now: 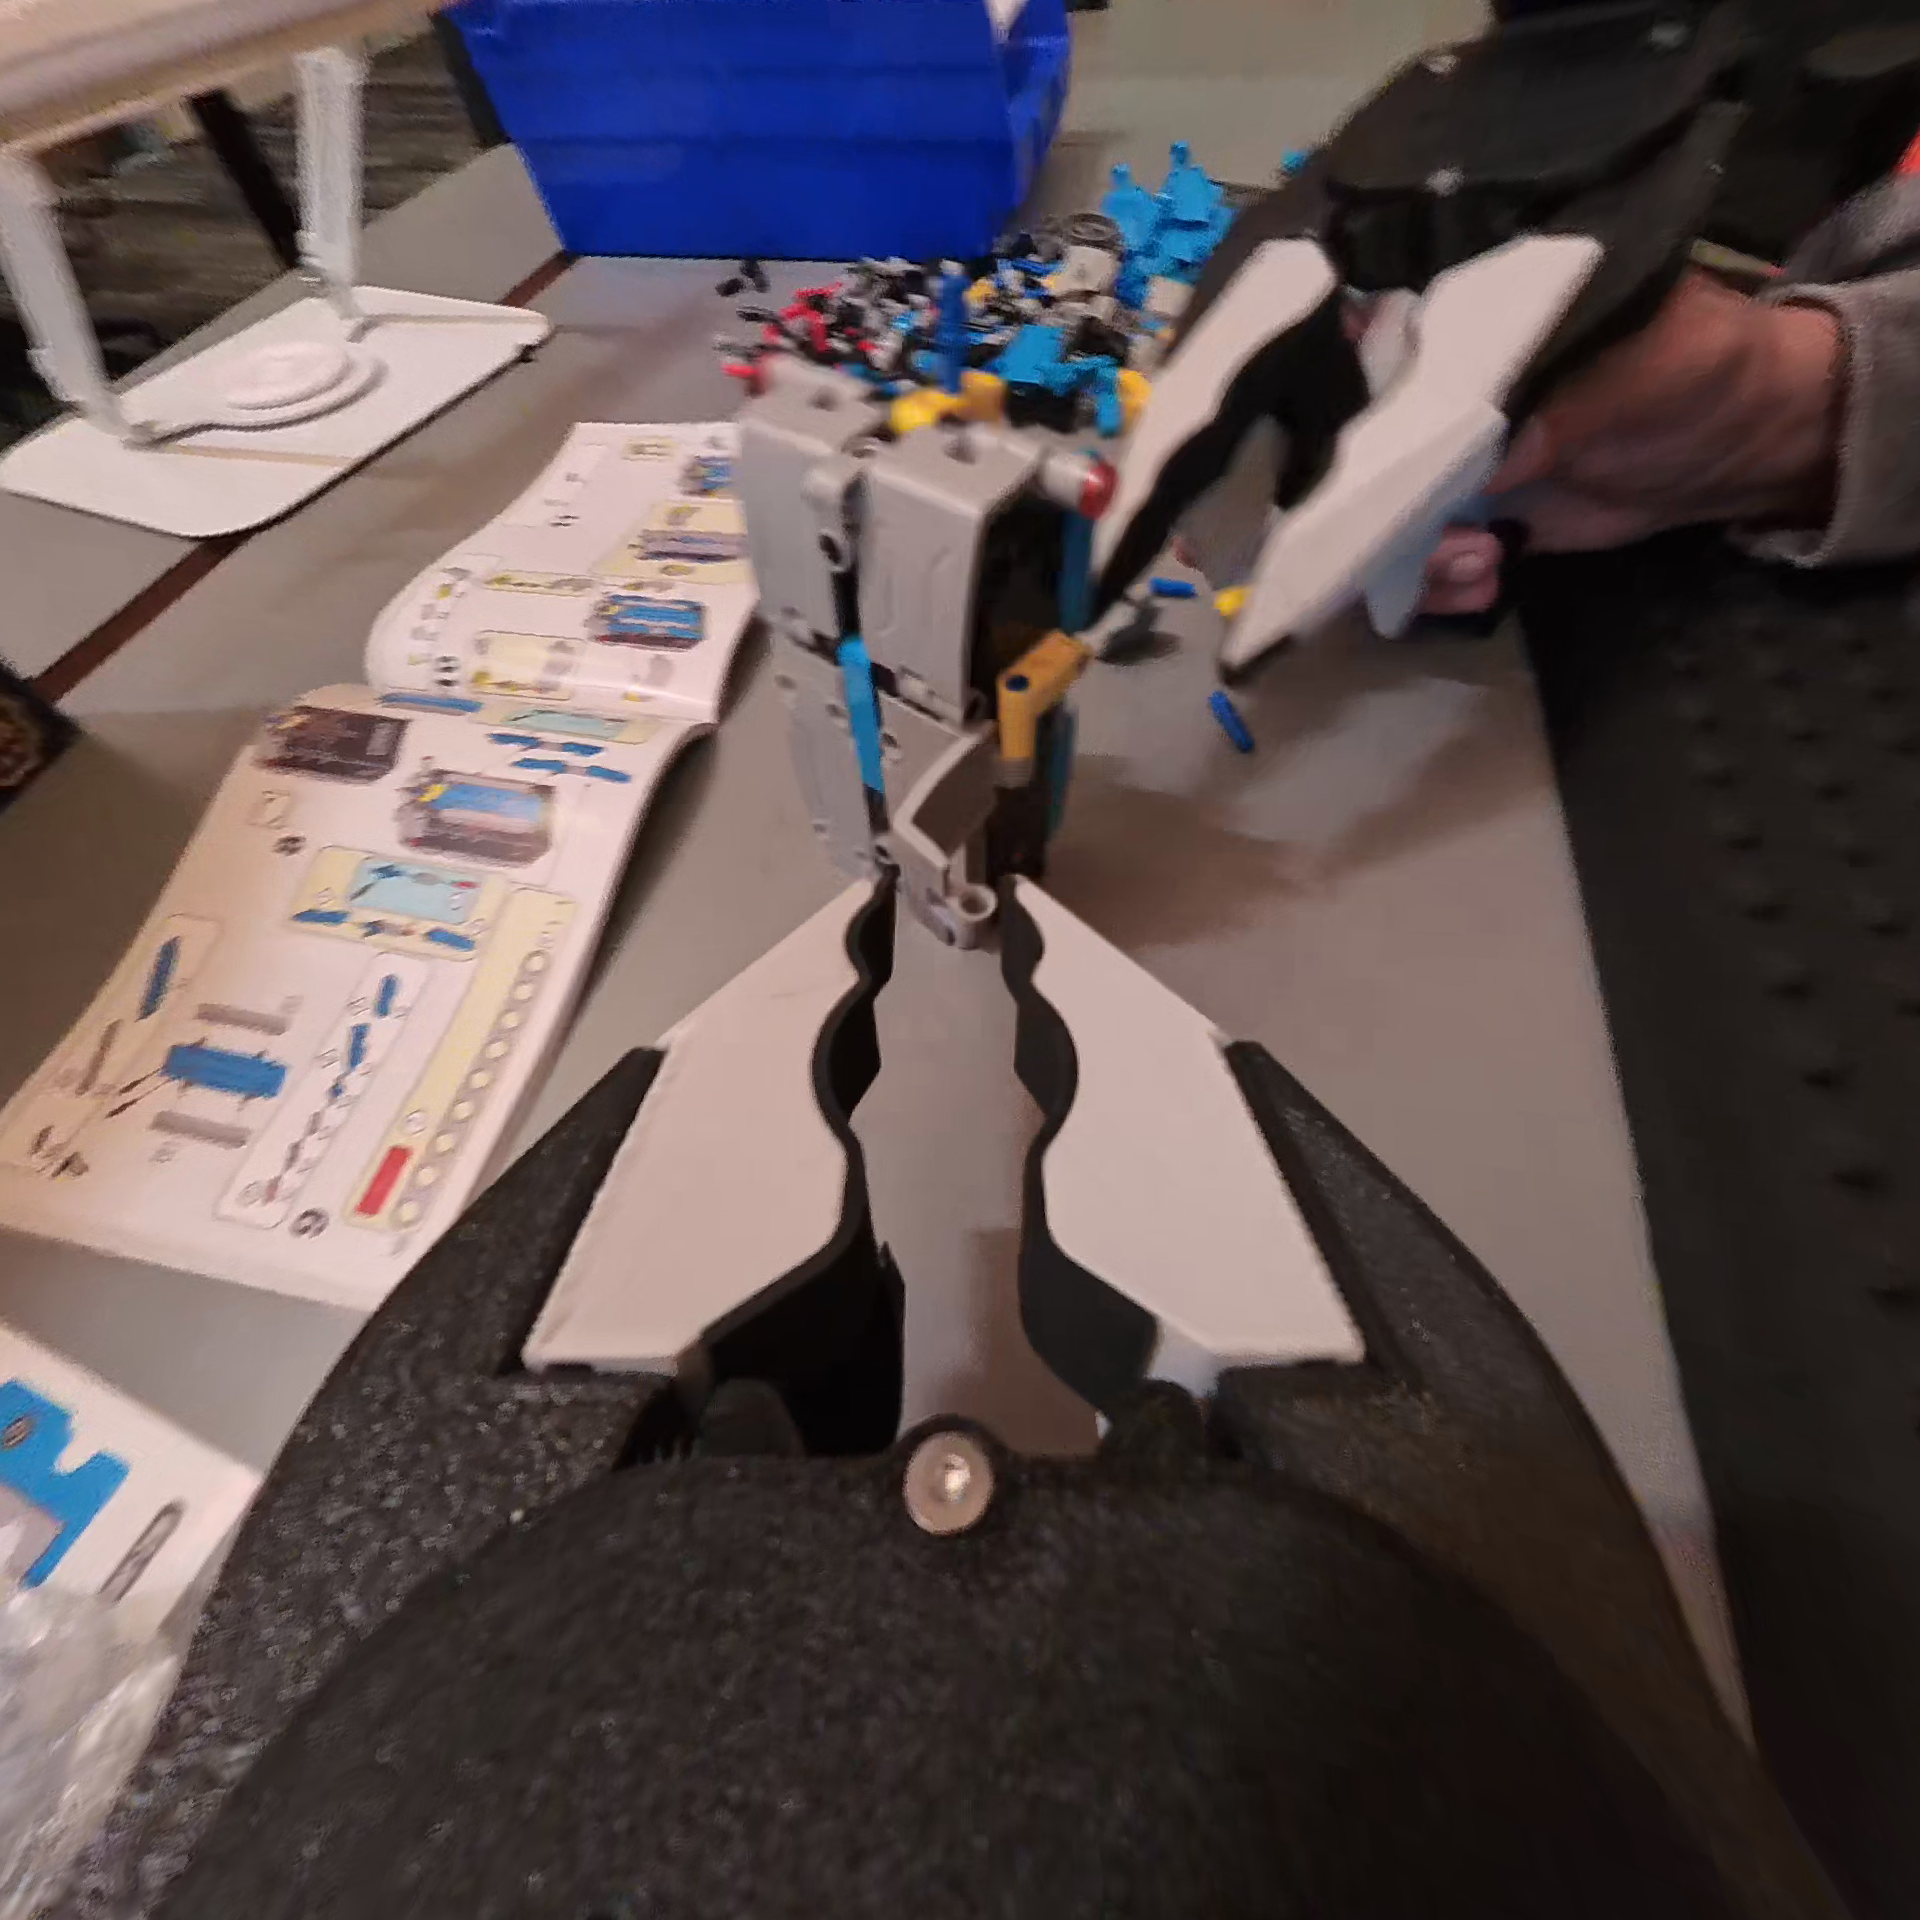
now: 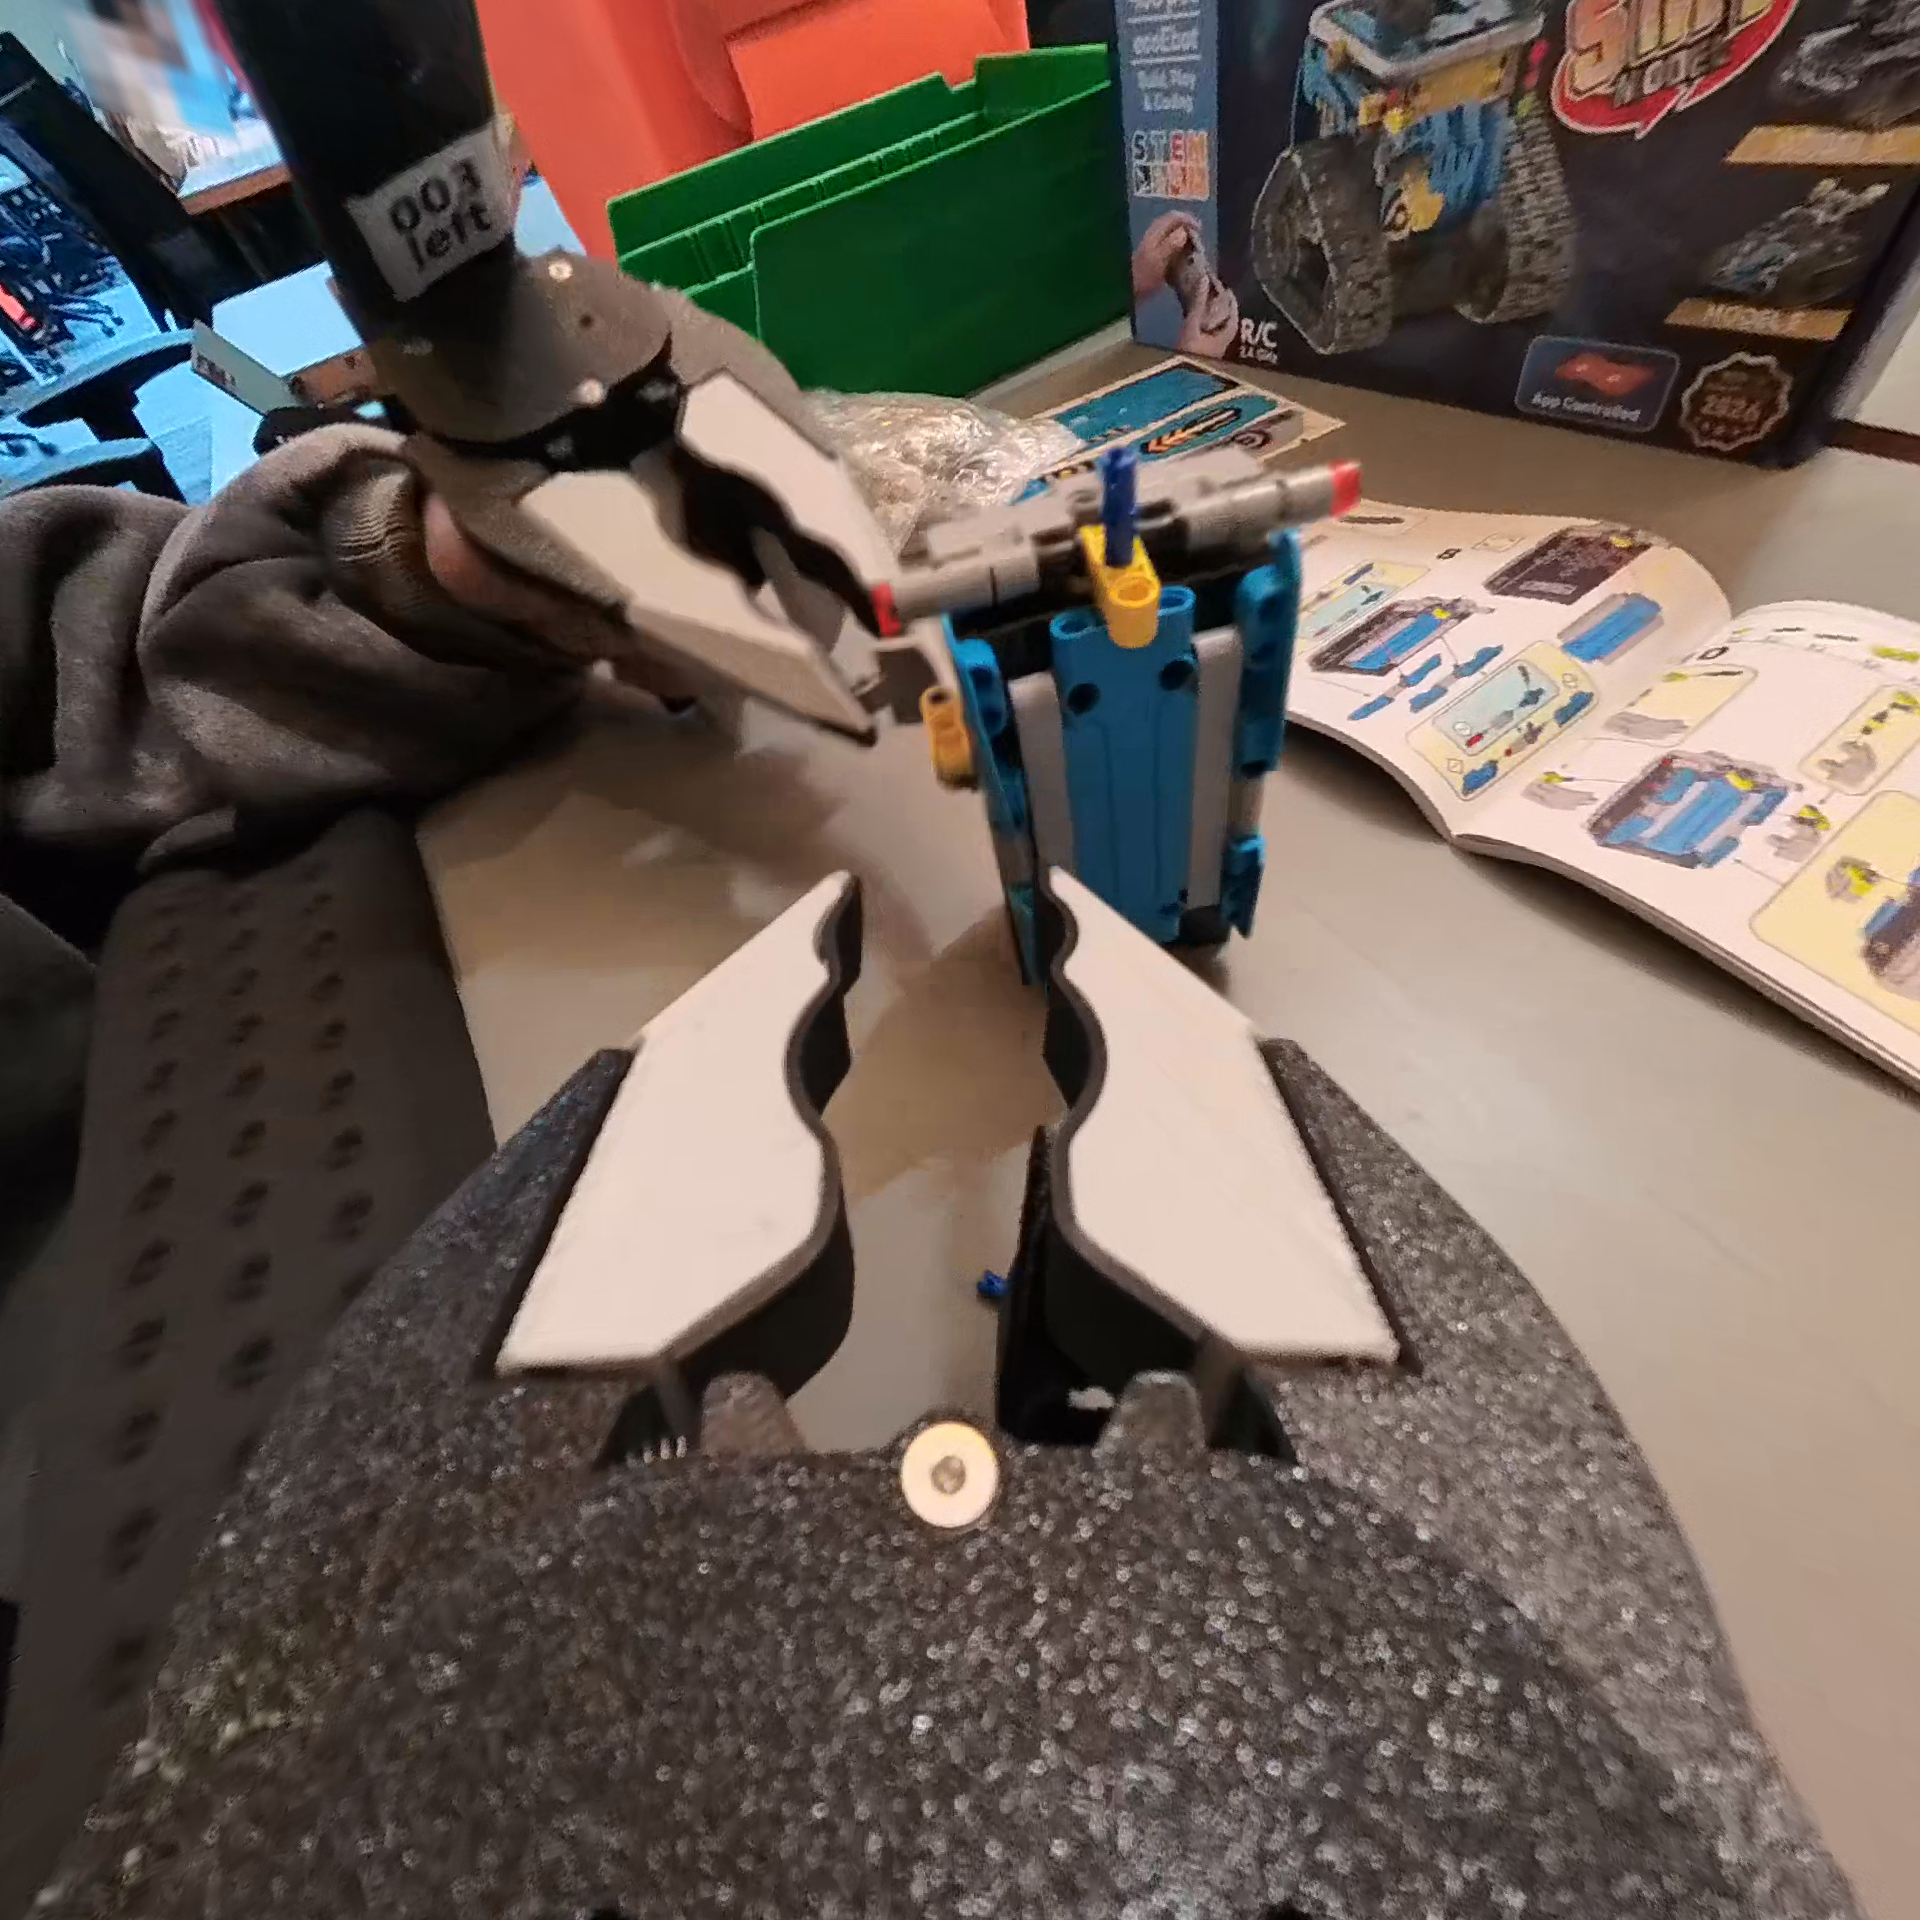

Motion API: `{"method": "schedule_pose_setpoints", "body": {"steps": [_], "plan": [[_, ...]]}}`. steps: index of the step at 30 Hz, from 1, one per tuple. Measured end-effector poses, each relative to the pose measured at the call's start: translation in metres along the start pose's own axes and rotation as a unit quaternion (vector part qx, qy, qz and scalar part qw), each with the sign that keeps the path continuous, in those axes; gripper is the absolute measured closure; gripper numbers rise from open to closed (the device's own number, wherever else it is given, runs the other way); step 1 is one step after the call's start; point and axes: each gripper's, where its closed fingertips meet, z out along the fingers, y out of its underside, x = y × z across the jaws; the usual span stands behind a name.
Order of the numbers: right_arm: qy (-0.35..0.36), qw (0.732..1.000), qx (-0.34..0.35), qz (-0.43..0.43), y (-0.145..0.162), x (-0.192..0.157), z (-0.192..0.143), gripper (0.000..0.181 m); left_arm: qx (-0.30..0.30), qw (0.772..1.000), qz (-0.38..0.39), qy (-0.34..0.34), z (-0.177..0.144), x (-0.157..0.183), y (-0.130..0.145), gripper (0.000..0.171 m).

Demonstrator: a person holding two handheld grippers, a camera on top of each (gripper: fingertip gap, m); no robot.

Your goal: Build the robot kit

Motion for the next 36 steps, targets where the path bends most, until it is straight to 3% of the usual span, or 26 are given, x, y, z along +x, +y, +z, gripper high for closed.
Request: {"method": "schedule_pose_setpoints", "body": {"steps": [4, 9, 10, 12, 15, 18, 19, 20, 21, 29, 36], "plan": [[-0.015, 0.999, -0.026, -0.016, 0.006, -0.009, 0.012, 0.141, 0.012, 0.999, -0.023, -0.026, -0.004, -0.017, -0.001, 0.154], [0.103, 0.993, 0.035, -0.044, -0.018, 0.027, -0.013, 0.144, 0.016, 0.999, -0.017, -0.034, -0.004, -0.017, -0.002, 0.154], [0.129, 0.991, 0.039, -0.027, -0.019, 0.040, -0.017, 0.134, 0.016, 0.999, -0.013, -0.036, -0.003, -0.017, -0.003, 0.154], [0.134, 0.990, 0.044, 0.012, -0.019, 0.050, -0.011, 0.095, 0.011, 0.998, -0.003, -0.055, -0.001, -0.019, -0.001, 0.154], [0.101, 0.994, 0.039, 0.029, -0.022, 0.043, 0.010, 0.072, 0.005, 0.997, 0.011, -0.073, 0.002, -0.021, -0.001, 0.158], [0.101, 0.994, 0.035, 0.013, -0.029, 0.033, 0.024, 0.081, 0.007, 0.996, 0.024, -0.088, 0.002, -0.021, -0.004, 0.161], [0.101, 0.994, 0.033, 0.008, -0.030, 0.030, 0.029, 0.089, 0.008, 0.995, 0.030, -0.091, 0.002, -0.020, -0.006, 0.162], [0.111, 0.993, 0.027, 0.001, -0.030, 0.029, 0.031, 0.108, 0.009, 0.995, 0.036, -0.097, 0.002, -0.019, -0.007, 0.162], [0.124, 0.992, 0.025, -0.004, -0.032, 0.030, 0.033, 0.113, 0.005, 0.993, 0.042, -0.110, 0.001, -0.022, -0.007, 0.162], [0.206, 0.978, 0.030, 0.021, -0.035, 0.036, 0.039, 0.114, -0.028, 0.979, 0.084, -0.185, -0.008, -0.026, -0.001, 0.159], [0.252, 0.966, 0.041, 0.038, -0.035, 0.040, 0.037, 0.114, -0.059, 0.954, 0.168, -0.241, -0.008, 0.003, 0.006, 0.156]]}}
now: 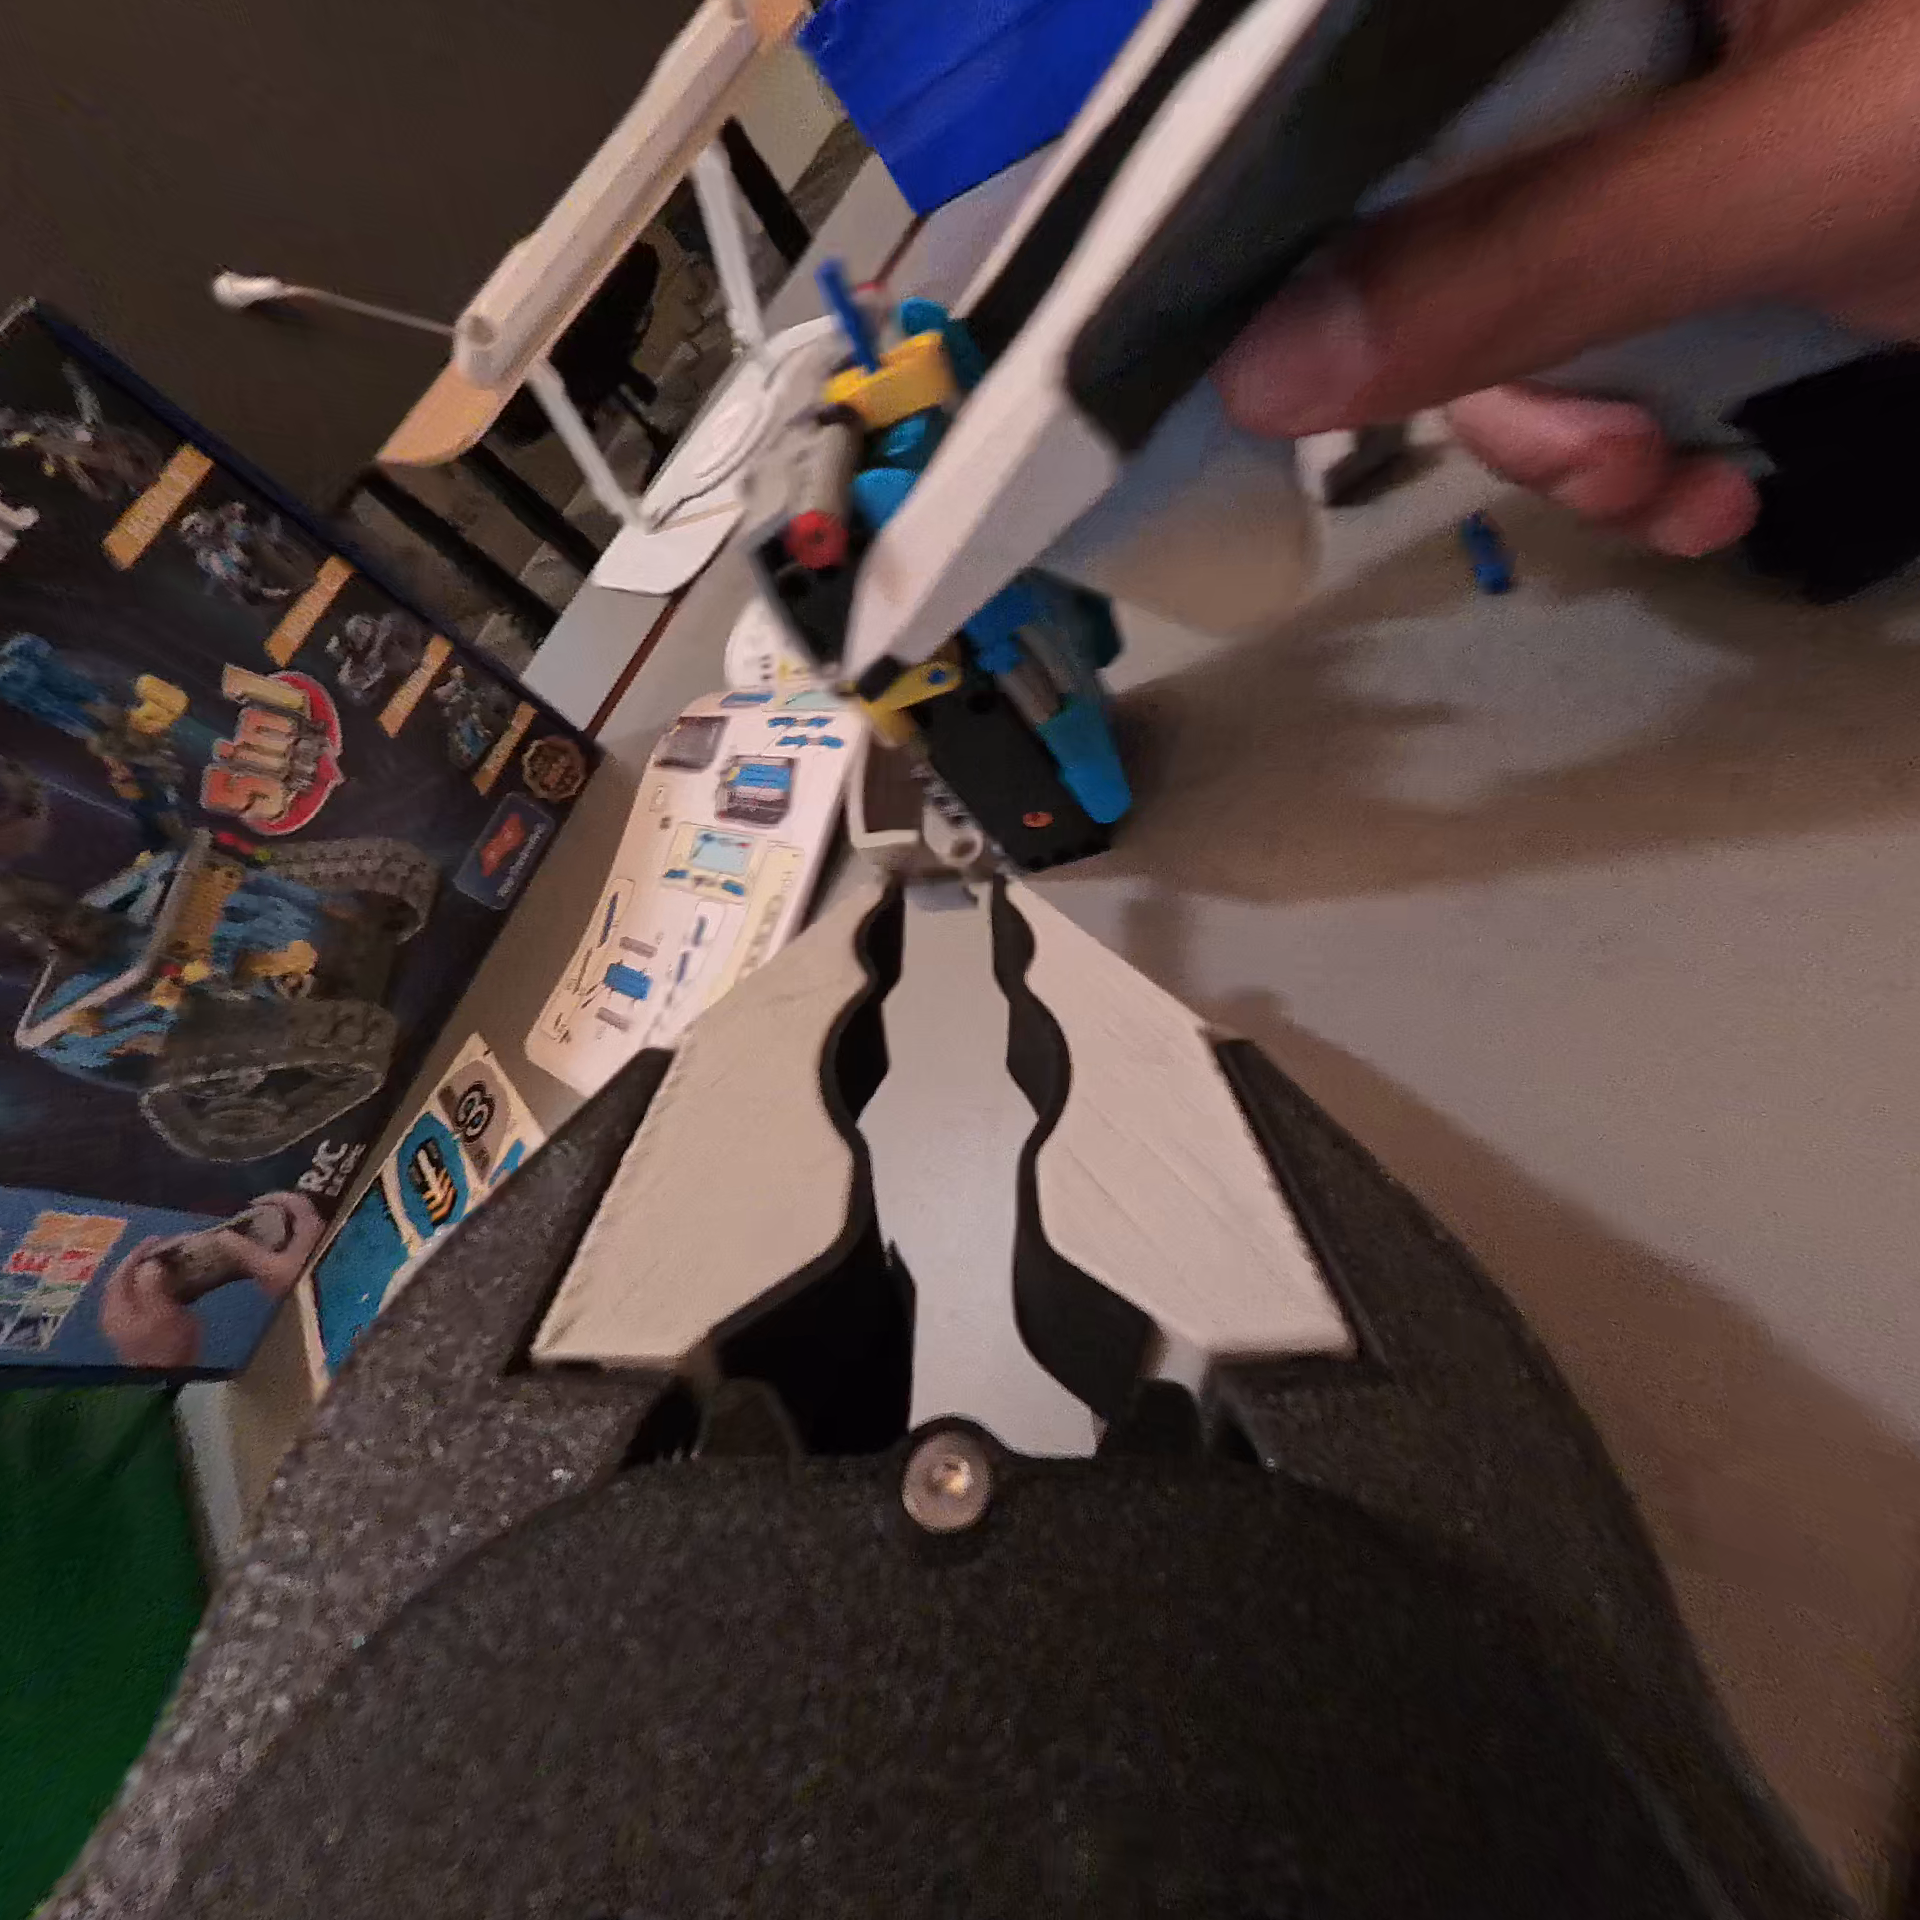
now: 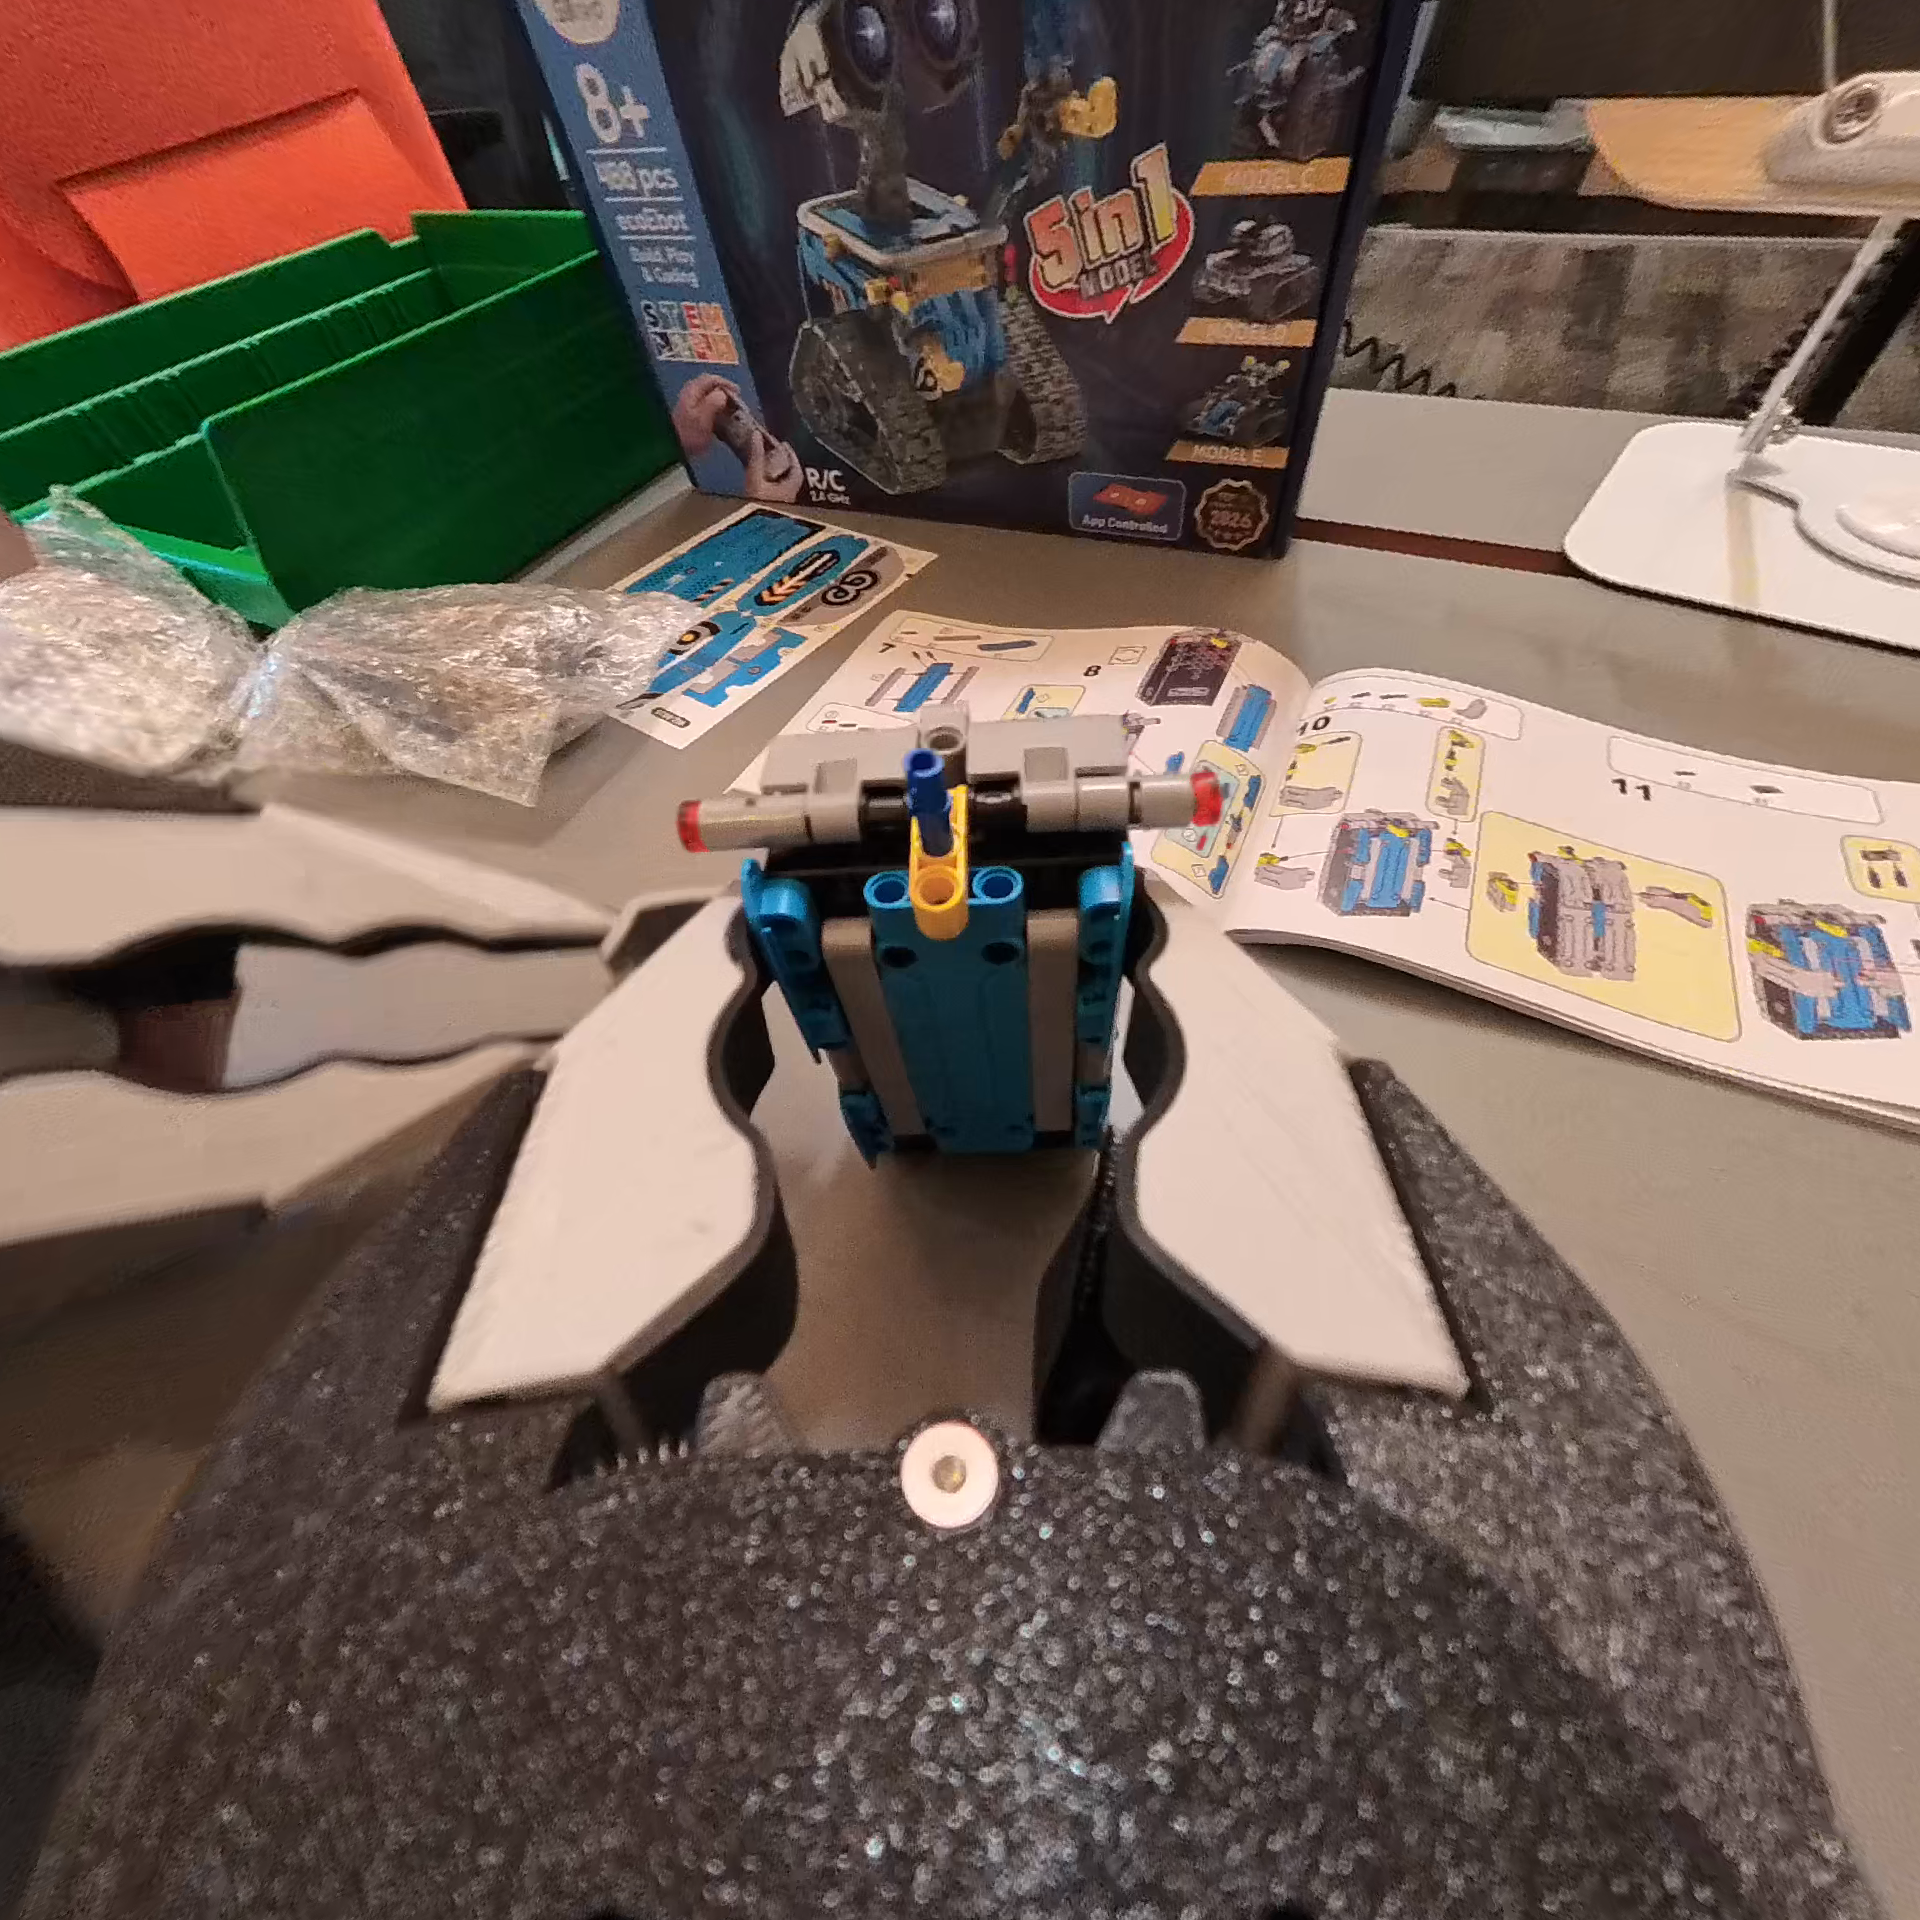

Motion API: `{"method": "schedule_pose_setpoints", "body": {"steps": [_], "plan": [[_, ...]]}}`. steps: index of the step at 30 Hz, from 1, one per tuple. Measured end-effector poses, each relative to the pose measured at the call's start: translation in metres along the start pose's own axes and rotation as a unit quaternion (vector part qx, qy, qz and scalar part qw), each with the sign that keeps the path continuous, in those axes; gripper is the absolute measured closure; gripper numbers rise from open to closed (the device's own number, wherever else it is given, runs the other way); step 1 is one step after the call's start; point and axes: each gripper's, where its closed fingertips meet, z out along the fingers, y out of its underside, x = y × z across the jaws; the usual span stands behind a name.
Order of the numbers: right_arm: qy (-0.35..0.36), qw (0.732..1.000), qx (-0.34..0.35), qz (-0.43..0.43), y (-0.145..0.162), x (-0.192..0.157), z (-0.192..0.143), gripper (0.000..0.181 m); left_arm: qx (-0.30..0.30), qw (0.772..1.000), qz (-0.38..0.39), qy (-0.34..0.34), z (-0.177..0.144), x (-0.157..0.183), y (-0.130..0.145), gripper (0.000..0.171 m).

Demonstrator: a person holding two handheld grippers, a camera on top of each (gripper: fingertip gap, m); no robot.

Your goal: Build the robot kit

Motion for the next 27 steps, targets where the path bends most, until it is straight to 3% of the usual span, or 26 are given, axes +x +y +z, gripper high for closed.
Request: {"method": "schedule_pose_setpoints", "body": {"steps": [1, 2, 5, 7, 10, 13, 15, 17, 21, 27], "plan": [[0.004, 1.000, 0.001, 0.000, 0.000, 0.001, 0.000, 0.113, 0.007, 1.000, 0.014, 0.014, -0.002, 0.012, -0.004, 0.170], [0.004, 1.000, 0.002, 0.001, 0.000, 0.000, 0.001, 0.113, 0.021, 0.999, 0.028, 0.026, -0.005, 0.024, -0.011, 0.171], [-0.021, 1.000, 0.009, 0.016, 0.000, -0.003, 0.001, 0.112, 0.014, 0.999, 0.042, 0.017, -0.007, 0.028, -0.012, 0.155], [-0.049, 0.998, 0.008, 0.030, 0.000, -0.004, -0.004, 0.108, 0.038, 0.998, -0.007, 0.053, -0.015, 0.026, -0.014, 0.157], [-0.072, 0.996, 0.024, 0.047, -0.003, -0.001, -0.011, 0.107, 0.074, 0.989, -0.108, 0.065, -0.027, -0.002, -0.014, 0.171], [-0.093, 0.994, 0.027, 0.051, -0.005, -0.006, -0.009, 0.112, 0.017, 0.986, -0.163, 0.012, -0.012, -0.039, 0.013, 0.171], [-0.085, 0.996, 0.021, 0.036, -0.004, -0.006, -0.007, 0.114, -0.016, 0.987, -0.148, 0.061, 0.003, -0.021, 0.019, 0.171], [-0.074, 0.997, 0.017, 0.026, -0.004, -0.006, -0.005, 0.116, -0.011, 0.988, -0.127, 0.084, 0.009, -0.003, 0.010, 0.171], [-0.057, 0.998, 0.012, 0.005, -0.001, -0.008, -0.005, 0.116, 0.009, 0.992, -0.093, 0.082, 0.010, 0.012, -0.011, 0.171], [-0.059, 0.998, 0.010, 0.006, 0.000, -0.010, -0.005, 0.117, -0.003, 0.991, -0.101, 0.083, 0.010, 0.011, -0.004, 0.167]]}}
